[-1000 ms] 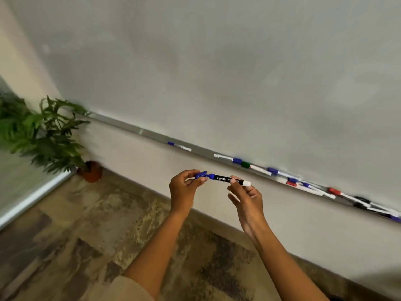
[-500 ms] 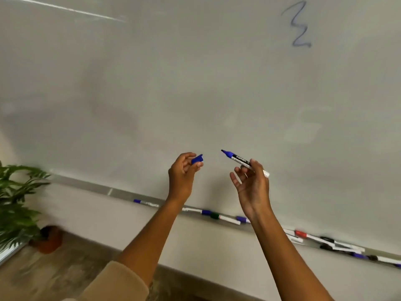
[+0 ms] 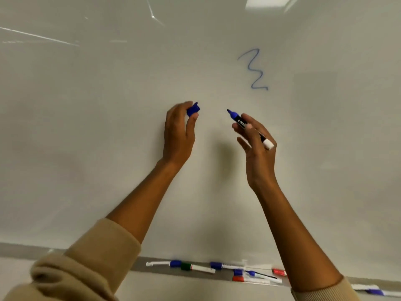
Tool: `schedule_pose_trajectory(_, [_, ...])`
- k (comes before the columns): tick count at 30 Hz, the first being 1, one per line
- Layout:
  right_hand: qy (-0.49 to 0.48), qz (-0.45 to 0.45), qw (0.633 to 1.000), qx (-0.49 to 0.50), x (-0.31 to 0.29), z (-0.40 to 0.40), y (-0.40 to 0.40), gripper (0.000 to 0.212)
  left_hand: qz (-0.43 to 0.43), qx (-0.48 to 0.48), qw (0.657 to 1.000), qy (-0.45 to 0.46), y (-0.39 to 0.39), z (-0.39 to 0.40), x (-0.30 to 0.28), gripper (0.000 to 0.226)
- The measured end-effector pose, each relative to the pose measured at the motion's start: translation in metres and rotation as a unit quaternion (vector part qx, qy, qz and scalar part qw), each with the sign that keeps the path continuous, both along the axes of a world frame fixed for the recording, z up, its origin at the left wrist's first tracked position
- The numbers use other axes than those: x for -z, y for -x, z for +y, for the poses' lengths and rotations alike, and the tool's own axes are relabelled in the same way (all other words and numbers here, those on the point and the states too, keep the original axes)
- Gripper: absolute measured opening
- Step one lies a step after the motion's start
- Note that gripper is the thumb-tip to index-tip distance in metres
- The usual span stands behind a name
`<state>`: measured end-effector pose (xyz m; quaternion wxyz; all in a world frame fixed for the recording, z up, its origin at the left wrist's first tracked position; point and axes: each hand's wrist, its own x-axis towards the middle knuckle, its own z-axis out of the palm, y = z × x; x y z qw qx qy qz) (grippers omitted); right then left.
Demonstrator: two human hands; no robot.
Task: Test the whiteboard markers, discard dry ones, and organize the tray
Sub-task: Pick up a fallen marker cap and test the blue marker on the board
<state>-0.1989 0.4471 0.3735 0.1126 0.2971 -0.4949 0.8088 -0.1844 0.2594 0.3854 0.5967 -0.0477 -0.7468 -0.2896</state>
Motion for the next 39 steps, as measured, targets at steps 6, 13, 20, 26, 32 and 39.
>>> schedule_pose_trajectory(6, [-0.057, 0.129, 0.979, 0.149, -0.044, -0.022, 0.018, 0.032, 0.043, -0.079, 0.982, 0.164, 0.052, -0.033, -0.043, 0.02])
schedule_pose_trajectory(13, [-0.078, 0.21, 0.937, 0.268, -0.064, -0.052, 0.043, 0.033, 0.113, -0.178, 0.949, 0.232, 0.079, -0.044, -0.034, 0.016])
schedule_pose_trajectory(20, [-0.053, 0.21, 0.902, 0.374, -0.062, -0.075, 0.057, 0.032, 0.144, -0.17, 0.946, 0.234, 0.081, -0.044, -0.033, 0.014])
schedule_pose_trajectory(26, [-0.09, 0.204, 0.886, 0.407, -0.04, -0.075, 0.049, 0.03, 0.153, -0.153, 0.951, 0.222, 0.077, -0.042, -0.034, 0.019])
schedule_pose_trajectory(32, [-0.103, 0.15, 0.902, 0.391, -0.022, -0.052, 0.04, 0.027, 0.13, -0.122, 0.961, 0.213, 0.072, -0.041, -0.035, 0.018])
schedule_pose_trajectory(39, [-0.014, 0.032, 0.964, 0.264, -0.025, -0.01, 0.002, 0.022, 0.054, 0.089, 0.986, 0.13, 0.041, -0.034, -0.021, 0.016])
